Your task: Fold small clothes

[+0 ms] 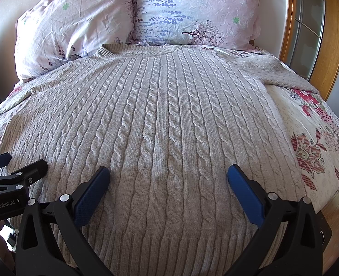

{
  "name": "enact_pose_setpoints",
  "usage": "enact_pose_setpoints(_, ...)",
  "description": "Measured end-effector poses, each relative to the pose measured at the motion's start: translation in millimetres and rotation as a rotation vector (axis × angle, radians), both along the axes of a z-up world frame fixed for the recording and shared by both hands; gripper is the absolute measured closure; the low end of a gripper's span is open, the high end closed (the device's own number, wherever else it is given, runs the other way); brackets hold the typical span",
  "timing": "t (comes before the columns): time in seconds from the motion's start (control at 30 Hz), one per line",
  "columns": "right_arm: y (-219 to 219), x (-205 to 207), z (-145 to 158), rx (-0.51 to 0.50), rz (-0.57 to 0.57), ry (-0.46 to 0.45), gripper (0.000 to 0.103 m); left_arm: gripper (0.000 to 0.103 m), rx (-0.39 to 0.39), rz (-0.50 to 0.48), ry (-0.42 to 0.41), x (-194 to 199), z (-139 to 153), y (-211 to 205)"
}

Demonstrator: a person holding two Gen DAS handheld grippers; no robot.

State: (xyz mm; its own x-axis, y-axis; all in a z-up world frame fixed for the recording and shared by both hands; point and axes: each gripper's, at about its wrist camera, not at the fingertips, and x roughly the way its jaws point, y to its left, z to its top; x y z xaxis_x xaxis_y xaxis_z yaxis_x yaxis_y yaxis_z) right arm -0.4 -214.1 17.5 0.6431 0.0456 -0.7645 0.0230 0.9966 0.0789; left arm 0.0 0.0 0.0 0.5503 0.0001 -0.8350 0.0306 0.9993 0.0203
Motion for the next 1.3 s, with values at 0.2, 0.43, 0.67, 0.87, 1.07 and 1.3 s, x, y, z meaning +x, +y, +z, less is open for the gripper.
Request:
enact_pose_setpoints(0.2,0.3,0.1,-0.2,0.000,0.000,0.000,0.001,0.002,0.000,0.000,0.001,0.0,0.0,0.0)
enact_pose_setpoints(0.43,0.3,0.1,-0.4,0.000,0.000,0.000,0.001,0.002,0.000,0.001,0.001,0.0,-0.1,0.0)
enact_pose_setpoints(0.67,0.1,0.1,-0.3,0.000,0.000,0.000,0.001,0.002,0.000,0.000,0.001,0.0,-0.1,0.0)
enact_pose_setpoints(0.87,-0.3,0.1,-0.2,0.000,0.000,0.000,0.001,0.002,0.001,0.000,0.002,0.1,-0.1,0.0)
enact_pose_setpoints(1.07,0.6,0.4,-0.3,0.000,0.000,0.001,0.001,0.002,0.000,0.001,0.003,0.1,-0.1,0.0)
enact_pose_setpoints(1.3,2.0,0.6,-1.2,-0.003,0.007,0.009,0.001,0.002,0.000,0.001,0.007,0.1,-0.1,0.1)
